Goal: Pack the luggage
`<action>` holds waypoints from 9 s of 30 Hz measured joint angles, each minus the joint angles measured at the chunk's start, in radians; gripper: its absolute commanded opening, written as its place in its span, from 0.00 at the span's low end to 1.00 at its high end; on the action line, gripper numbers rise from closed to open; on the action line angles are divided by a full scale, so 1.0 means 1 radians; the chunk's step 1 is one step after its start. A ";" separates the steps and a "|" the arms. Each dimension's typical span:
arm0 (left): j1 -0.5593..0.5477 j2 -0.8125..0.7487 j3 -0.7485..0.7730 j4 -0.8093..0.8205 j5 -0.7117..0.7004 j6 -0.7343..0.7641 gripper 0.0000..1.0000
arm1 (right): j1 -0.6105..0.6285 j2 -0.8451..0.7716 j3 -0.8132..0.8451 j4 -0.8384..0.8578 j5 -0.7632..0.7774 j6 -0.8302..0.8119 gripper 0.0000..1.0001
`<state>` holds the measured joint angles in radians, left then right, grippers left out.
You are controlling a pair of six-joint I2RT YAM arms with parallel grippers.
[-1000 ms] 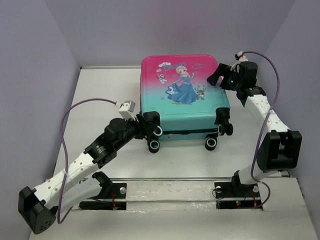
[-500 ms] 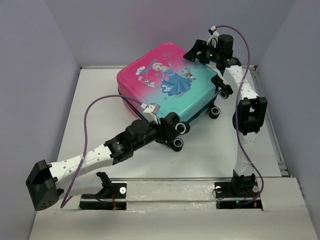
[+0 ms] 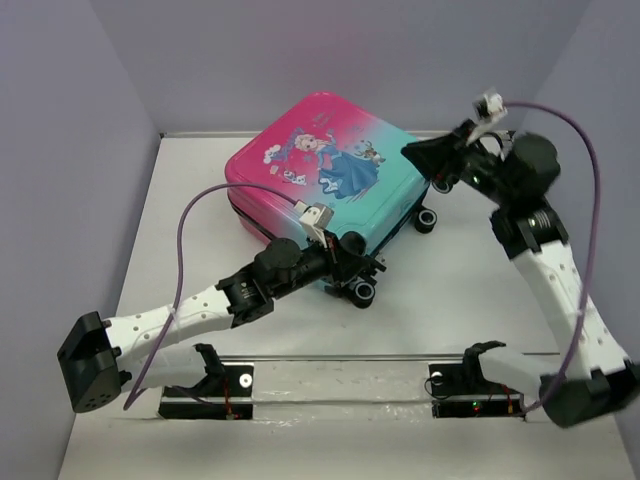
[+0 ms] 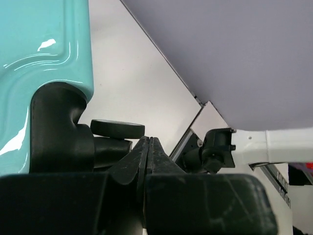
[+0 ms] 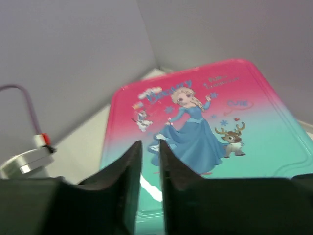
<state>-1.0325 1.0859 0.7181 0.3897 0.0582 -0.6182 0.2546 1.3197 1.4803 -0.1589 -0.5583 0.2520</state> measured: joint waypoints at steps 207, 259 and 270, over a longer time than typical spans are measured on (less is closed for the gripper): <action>0.137 -0.166 -0.057 -0.343 -0.438 -0.319 0.06 | 0.265 -0.063 -1.164 0.895 0.815 0.190 0.07; 0.084 -0.072 0.060 -0.402 -0.304 -0.239 0.81 | 0.854 -0.238 -0.838 0.400 0.986 0.149 1.00; 0.109 -0.159 0.043 -0.274 -0.368 -0.234 0.84 | 0.753 -0.060 -0.794 0.598 0.863 0.149 0.95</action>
<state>-0.9234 0.9272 0.7612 0.1158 -0.3096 -0.8524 1.0080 1.2598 0.6861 0.4389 0.3046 0.4011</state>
